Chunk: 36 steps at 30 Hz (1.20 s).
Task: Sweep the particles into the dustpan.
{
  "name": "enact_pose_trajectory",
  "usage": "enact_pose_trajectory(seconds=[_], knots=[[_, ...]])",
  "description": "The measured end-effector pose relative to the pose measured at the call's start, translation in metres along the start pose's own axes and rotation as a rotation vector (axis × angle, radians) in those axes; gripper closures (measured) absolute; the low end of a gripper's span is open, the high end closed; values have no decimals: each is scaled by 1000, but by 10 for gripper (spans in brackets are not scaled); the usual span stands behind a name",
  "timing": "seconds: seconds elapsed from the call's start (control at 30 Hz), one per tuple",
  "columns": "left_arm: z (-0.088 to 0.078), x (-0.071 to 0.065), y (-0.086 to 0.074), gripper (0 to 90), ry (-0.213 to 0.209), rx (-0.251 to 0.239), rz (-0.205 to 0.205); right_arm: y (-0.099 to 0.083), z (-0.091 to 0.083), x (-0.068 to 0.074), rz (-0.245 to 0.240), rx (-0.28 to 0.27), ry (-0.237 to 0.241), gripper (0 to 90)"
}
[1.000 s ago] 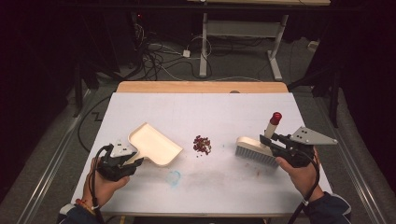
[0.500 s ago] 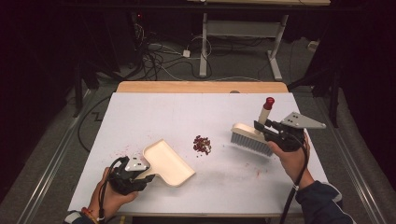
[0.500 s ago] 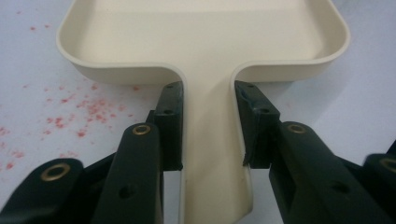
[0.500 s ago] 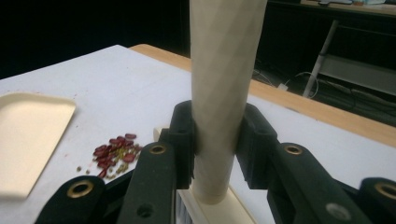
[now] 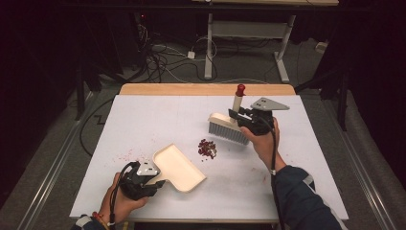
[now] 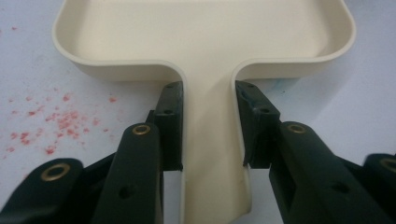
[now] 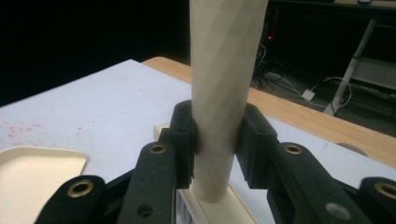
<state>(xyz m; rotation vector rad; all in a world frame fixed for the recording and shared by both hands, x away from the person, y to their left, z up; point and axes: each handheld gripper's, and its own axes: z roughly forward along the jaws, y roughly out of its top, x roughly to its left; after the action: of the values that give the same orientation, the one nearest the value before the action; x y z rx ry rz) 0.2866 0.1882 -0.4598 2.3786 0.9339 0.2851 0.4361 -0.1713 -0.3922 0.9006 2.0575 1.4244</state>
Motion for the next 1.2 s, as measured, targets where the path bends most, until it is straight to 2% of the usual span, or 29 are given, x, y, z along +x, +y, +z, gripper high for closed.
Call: enact_pose_trajectory(seconds=[0.1,0.27,0.37,0.53,0.6,0.7,0.73,0.9,1.2], knots=[[2,-1,1,641,1,0,-4,0,14,9,-31,11,-21,703],[5,-3,4,640,1,2,-2,-7,28,16,4,10,-11,703],[7,-4,6,640,-2,0,-7,-6,30,28,-55,17,3,703],[13,-8,11,640,4,-8,-30,-9,29,49,-88,30,43,701],[16,-10,13,640,8,-9,-46,-9,27,55,-107,37,46,699],[18,-13,15,640,18,-4,-48,-10,25,61,-120,50,45,698],[19,-14,17,640,19,2,-54,-11,24,66,-141,56,36,698],[21,-16,21,639,25,5,-60,-12,22,70,-133,67,39,695],[30,-19,25,639,33,25,-81,-11,11,77,-104,83,95,698]])
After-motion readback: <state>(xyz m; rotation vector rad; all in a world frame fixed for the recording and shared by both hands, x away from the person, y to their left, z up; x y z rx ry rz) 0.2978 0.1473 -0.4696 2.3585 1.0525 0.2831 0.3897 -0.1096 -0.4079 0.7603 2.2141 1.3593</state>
